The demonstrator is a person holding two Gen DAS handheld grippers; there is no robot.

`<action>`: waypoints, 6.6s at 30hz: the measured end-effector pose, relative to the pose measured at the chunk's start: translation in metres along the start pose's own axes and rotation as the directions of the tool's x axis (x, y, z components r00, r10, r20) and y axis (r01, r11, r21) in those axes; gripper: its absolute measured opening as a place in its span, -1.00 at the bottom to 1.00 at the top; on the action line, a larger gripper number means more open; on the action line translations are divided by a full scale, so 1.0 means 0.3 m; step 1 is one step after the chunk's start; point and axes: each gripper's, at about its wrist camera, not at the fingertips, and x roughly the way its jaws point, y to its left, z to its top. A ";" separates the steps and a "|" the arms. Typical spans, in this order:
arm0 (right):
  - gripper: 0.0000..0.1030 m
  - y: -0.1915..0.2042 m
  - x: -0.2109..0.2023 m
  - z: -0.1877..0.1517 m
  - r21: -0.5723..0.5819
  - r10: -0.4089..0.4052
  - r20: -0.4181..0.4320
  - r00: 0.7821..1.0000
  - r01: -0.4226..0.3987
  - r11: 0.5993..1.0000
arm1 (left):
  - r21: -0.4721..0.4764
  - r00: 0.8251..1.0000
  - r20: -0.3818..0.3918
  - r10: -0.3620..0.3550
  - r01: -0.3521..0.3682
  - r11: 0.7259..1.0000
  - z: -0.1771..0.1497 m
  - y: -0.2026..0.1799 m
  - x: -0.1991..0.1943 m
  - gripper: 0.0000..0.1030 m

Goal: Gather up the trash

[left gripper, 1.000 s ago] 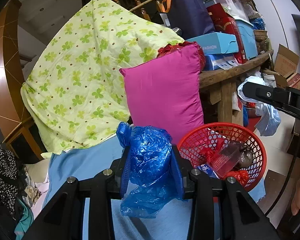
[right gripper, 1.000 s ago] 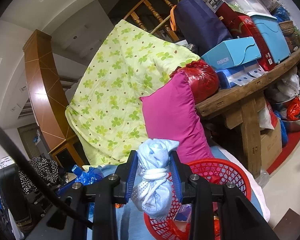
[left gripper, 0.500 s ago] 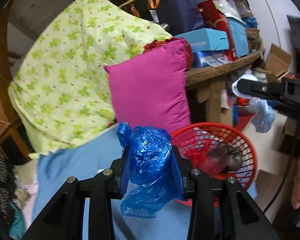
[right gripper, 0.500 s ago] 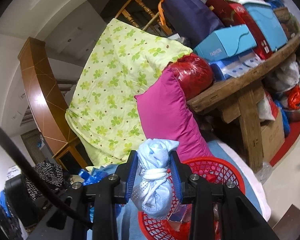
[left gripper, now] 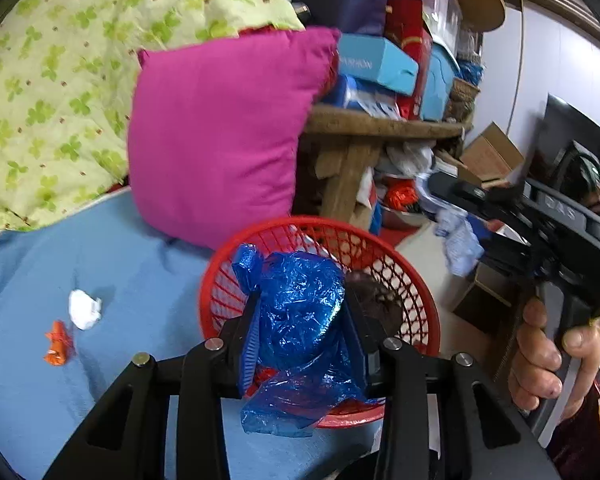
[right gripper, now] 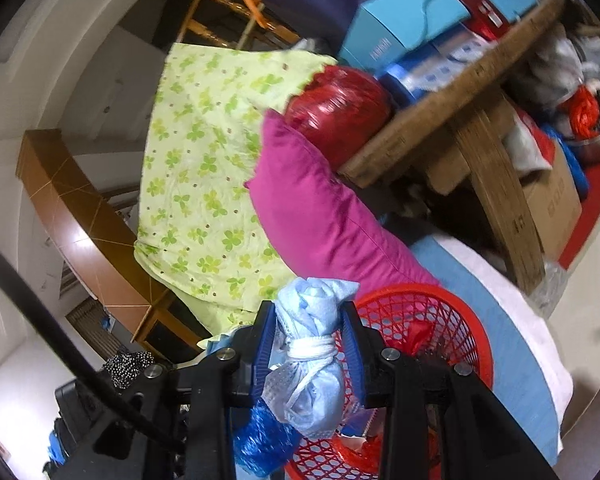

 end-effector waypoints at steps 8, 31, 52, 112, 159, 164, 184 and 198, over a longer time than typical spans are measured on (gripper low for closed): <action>0.40 -0.074 0.139 -0.019 0.084 -0.043 -0.094 0.995 0.051 0.995 | 0.034 1.000 -0.023 -0.018 0.019 0.999 -0.036 0.001 0.040 0.24; 0.51 0.379 0.292 -0.203 -0.245 0.060 -0.109 0.992 -0.085 0.966 | -0.280 0.894 -0.058 0.444 -0.442 0.852 -0.430 0.779 -0.267 0.30; 0.29 0.429 1.211 -0.599 -0.296 -0.168 -0.463 0.871 0.027 0.955 | -0.392 0.919 -0.104 0.381 -0.390 0.833 -0.447 1.067 -0.080 0.30; -0.33 0.585 0.426 -0.474 -0.404 -0.013 -0.282 0.959 -0.106 0.909 | -0.142 0.795 0.048 0.605 -0.594 0.792 -0.271 0.440 -0.383 -0.29; -0.33 0.508 0.101 -0.338 -0.392 -0.007 -0.159 0.987 -0.057 0.918 | -0.025 0.818 0.113 0.564 -0.566 0.824 -0.201 0.186 -0.403 -0.29; -0.33 0.507 0.095 -0.339 -0.390 -0.008 -0.158 0.987 -0.055 0.919 | -0.019 0.822 0.112 0.559 -0.560 0.828 -0.202 0.187 -0.402 -0.29; -0.33 0.488 0.072 -0.342 -0.381 -0.011 -0.149 0.989 -0.047 0.923 | 0.005 0.836 0.108 0.538 -0.542 0.841 -0.208 0.184 -0.399 -0.29; -0.33 0.485 0.045 -0.341 -0.378 -0.017 -0.137 0.990 -0.036 0.925 | 0.021 0.843 0.106 0.528 -0.532 0.846 -0.213 0.176 -0.396 -0.29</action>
